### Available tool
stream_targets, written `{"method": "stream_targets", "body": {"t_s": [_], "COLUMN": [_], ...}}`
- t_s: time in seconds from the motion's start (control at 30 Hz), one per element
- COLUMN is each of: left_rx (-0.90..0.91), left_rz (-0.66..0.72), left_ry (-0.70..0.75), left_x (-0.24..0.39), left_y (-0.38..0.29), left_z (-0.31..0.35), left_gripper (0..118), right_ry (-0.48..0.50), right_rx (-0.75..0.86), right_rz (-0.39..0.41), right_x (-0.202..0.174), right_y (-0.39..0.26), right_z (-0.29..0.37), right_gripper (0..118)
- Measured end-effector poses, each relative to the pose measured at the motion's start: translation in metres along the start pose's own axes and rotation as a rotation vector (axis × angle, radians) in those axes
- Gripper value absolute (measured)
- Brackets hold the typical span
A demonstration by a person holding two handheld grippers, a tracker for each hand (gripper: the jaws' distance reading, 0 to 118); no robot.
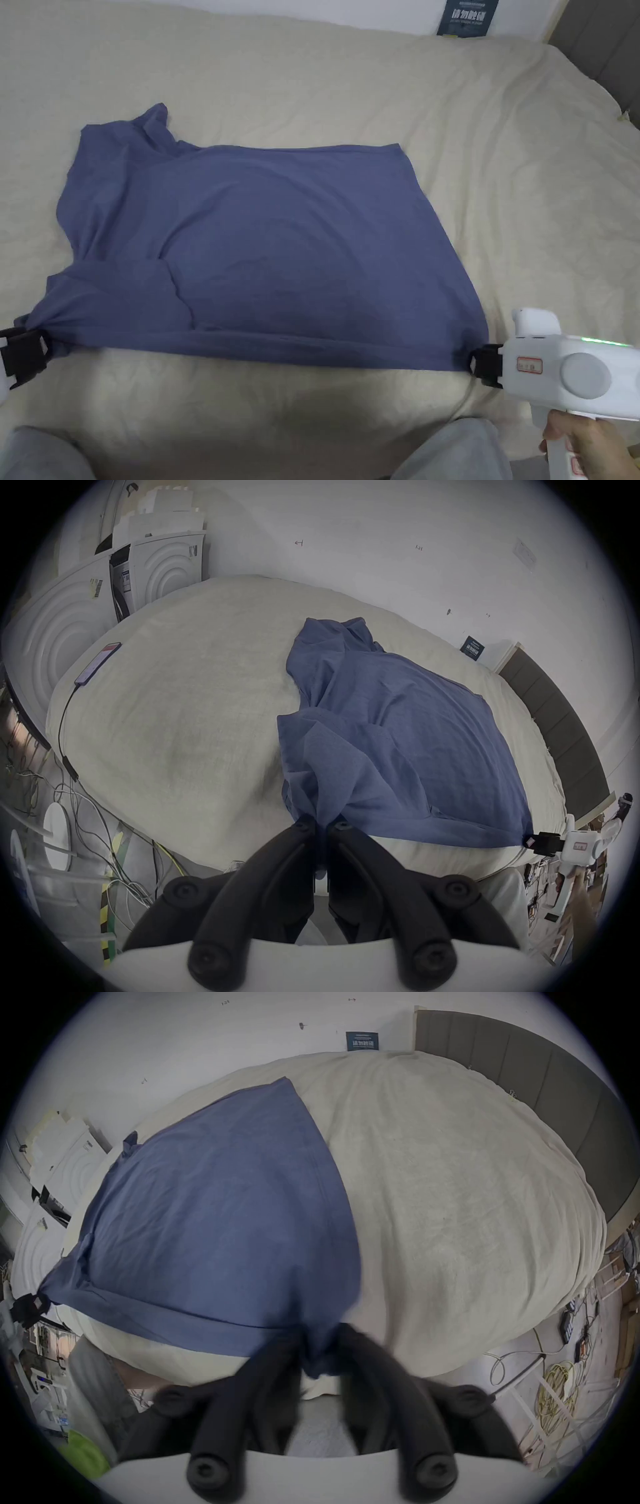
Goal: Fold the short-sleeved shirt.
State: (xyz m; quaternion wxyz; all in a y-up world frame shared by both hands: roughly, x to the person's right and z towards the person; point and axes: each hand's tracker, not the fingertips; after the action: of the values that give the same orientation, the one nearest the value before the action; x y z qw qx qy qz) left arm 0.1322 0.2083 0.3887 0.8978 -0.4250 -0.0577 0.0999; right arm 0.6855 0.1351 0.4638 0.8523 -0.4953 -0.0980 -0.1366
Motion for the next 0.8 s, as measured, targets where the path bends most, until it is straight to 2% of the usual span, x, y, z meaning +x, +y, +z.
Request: {"method": "stream_targets", "body": {"t_s": [0.3, 0.47, 0.63, 0.8], "left_rx": [0.02, 0.074, 0.135, 0.152], "left_rz": [0.054, 0.096, 0.12, 0.111], "left_ry": [-0.015, -0.023, -0.016, -0.006], "left_x": [0.001, 0.002, 0.01, 0.008], "left_y": [0.007, 0.04, 0.087, 0.134], "left_z": [0.008, 0.01, 0.0, -0.039], "left_gripper": [5, 5, 5, 5], "right_ry": [0.126, 0.145, 0.083, 0.038], "right_rx": [0.082, 0.14, 0.173, 0.158], "right_rz": [-0.021, -0.022, -0.028, -0.092], "right_x": [-0.014, -0.031, -0.048, -0.056], "right_y": [0.032, 0.072, 0.122, 0.169], "right_z": [0.061, 0.083, 0.079, 0.051], "right_gripper": [14, 14, 14, 14]}}
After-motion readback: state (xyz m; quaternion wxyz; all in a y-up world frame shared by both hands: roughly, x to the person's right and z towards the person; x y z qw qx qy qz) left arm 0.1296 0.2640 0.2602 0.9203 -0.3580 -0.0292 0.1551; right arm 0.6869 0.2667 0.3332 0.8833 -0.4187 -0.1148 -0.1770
